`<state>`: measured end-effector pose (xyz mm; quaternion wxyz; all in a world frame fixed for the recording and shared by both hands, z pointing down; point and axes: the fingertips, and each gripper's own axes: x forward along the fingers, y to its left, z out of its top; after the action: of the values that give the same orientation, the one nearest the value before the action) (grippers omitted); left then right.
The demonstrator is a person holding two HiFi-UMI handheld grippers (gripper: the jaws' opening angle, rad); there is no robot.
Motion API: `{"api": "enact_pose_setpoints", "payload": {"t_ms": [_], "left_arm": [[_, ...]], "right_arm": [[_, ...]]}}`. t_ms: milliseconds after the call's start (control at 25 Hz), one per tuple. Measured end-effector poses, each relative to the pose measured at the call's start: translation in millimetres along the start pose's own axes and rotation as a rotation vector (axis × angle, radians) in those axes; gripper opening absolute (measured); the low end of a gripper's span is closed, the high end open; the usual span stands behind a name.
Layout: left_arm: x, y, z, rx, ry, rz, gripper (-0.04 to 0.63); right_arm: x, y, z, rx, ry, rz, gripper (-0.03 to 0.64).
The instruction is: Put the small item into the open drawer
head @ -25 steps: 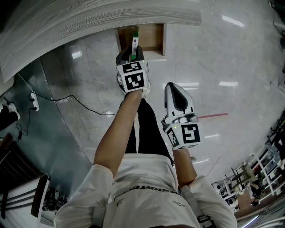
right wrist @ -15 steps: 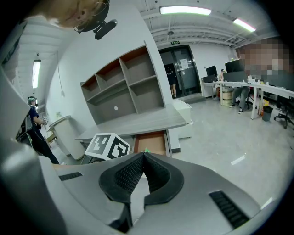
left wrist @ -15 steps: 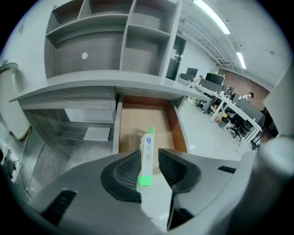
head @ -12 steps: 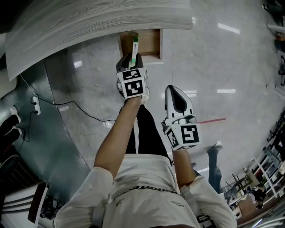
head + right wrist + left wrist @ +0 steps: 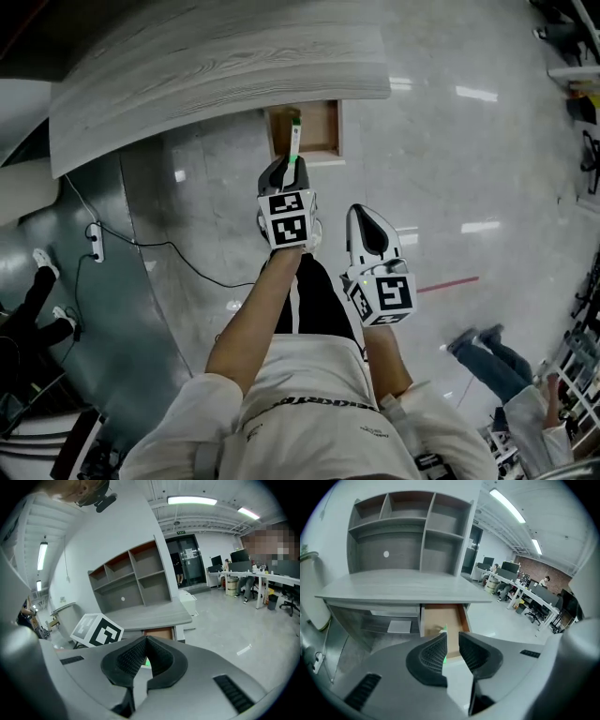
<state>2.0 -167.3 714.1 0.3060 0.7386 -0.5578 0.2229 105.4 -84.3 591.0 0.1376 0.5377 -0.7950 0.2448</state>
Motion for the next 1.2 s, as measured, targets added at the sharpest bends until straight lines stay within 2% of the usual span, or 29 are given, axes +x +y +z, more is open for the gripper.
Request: {"api": "enact_pose_setpoints", "payload": {"t_ms": [400, 680, 920, 1200], "left_arm": [[-71.1, -4.7, 49.2, 0.020, -0.071, -0.020, 0.058], [-144.6, -19.1, 78.2, 0.087, -0.125, -0.077, 0.018], [-196.2, -33.7, 124.0, 0.154, -0.227, -0.127, 0.015], [-249.8, -43.7, 161.9, 0.196, -0.328, -0.177, 0.015]], "right_arm": [[-30.9, 25.4, 55.6, -0.036, -0.054, -0.004, 0.032], [-67.4, 54.6, 94.7, -0.059, -0.089, 0.010, 0.032], [-86.4, 76.5, 134.5, -0.100, -0.140, 0.025, 0.032], [-105.4, 95.0, 164.8, -0.104, -0.185, 0.026, 0.032]]}}
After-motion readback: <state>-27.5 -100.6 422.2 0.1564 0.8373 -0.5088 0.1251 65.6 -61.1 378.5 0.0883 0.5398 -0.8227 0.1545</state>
